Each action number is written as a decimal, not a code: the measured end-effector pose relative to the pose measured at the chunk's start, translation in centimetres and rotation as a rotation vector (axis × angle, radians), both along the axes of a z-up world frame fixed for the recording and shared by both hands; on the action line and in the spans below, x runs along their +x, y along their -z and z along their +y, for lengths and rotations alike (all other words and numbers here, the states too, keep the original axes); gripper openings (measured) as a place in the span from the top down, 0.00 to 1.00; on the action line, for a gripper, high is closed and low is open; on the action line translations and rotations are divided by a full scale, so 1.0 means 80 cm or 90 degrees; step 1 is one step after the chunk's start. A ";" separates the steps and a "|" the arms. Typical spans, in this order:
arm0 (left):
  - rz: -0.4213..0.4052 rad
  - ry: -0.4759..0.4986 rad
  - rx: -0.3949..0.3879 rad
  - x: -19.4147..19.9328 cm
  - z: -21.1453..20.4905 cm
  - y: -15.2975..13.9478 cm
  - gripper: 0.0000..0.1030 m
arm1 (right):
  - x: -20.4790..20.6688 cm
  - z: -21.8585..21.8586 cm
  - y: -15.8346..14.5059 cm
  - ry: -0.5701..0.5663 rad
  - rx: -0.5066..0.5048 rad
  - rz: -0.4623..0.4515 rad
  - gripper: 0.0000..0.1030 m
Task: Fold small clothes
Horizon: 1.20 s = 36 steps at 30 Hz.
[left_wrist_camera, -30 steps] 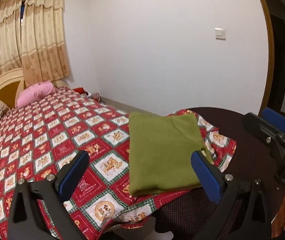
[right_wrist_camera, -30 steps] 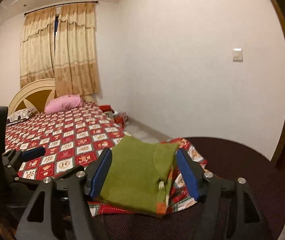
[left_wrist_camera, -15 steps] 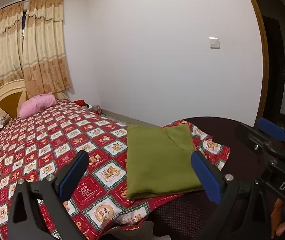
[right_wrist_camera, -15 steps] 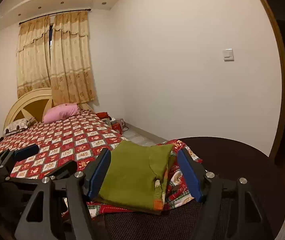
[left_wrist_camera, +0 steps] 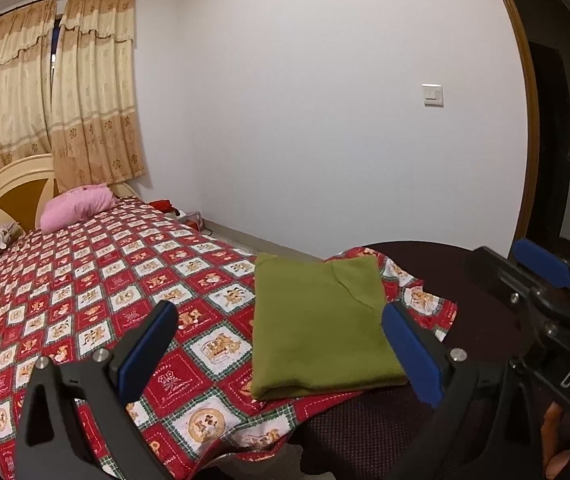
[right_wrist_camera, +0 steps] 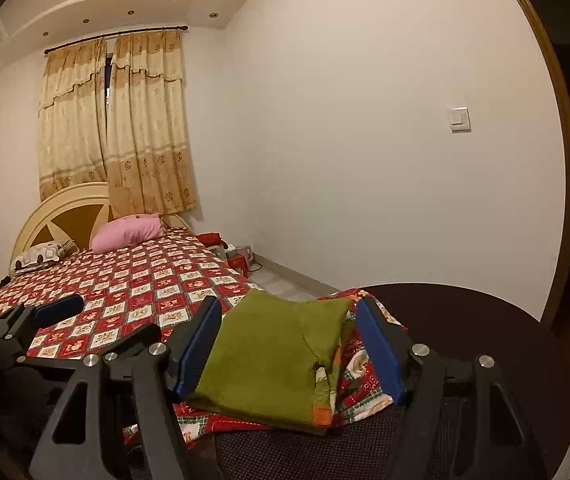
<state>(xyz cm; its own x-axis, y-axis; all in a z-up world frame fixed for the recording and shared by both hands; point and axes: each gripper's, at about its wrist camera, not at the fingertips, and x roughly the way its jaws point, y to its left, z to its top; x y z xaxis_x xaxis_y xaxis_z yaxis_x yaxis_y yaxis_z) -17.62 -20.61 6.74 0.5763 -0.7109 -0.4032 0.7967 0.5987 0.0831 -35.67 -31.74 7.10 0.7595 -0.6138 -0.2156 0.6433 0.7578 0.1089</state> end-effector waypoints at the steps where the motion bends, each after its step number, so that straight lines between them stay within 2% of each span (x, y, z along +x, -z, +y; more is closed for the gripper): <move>1: -0.001 -0.001 0.001 0.000 -0.001 0.000 0.00 | 0.000 0.000 0.000 0.001 -0.001 0.000 0.32; 36: -0.005 -0.011 0.007 0.000 0.000 0.004 0.00 | -0.003 0.001 0.001 0.008 0.003 -0.006 0.31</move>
<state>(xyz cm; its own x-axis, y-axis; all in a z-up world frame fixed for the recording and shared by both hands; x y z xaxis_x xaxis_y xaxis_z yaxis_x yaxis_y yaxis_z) -17.65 -20.60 6.39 0.5915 -0.6962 -0.4067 0.7855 0.6114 0.0958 -35.93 -31.69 7.06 0.7532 -0.6226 -0.2123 0.6523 0.7486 0.1187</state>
